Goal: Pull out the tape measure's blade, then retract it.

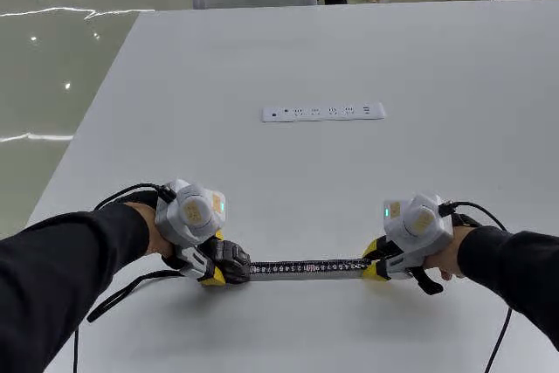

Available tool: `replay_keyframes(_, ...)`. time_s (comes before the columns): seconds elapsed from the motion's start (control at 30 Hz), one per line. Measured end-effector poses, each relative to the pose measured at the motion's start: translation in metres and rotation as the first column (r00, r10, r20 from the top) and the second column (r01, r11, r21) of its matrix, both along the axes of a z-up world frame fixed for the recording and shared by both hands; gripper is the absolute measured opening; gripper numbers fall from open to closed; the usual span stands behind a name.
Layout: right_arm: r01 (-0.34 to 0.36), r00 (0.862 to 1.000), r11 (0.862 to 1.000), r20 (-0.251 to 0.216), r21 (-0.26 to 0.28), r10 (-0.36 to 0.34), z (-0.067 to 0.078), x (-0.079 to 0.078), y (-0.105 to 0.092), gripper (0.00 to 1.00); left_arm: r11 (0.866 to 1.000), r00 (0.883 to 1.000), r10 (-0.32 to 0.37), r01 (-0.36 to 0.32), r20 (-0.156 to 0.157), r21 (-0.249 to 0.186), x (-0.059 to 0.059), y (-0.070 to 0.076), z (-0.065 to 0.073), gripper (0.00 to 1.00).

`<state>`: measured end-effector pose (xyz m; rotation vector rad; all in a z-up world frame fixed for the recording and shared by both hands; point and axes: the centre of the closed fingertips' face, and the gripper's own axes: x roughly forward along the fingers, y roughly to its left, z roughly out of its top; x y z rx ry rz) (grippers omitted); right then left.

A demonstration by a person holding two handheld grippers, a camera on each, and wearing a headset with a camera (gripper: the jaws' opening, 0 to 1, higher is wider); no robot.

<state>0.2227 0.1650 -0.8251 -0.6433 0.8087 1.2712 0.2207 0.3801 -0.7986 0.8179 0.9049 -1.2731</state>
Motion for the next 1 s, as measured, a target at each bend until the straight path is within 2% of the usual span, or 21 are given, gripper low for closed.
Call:
replay_keyframes(0.53, 0.026, 1.0, 1.0, -0.001, 0.013, -0.026, 0.0, -0.001, -0.012, 0.11, 1.0, 1.0, -0.001, 0.001, -0.003, -0.004, 0.0, 0.0, 0.0, 0.34)
replay_keyframes(1.0, 0.029, 1.0, 1.0, -0.001, 0.0, -0.029, 0.0, -0.001, -0.022, 0.11, 1.0, 1.0, -0.003, 0.003, -0.005, -0.007, 0.0, -0.001, 0.0, 0.34)
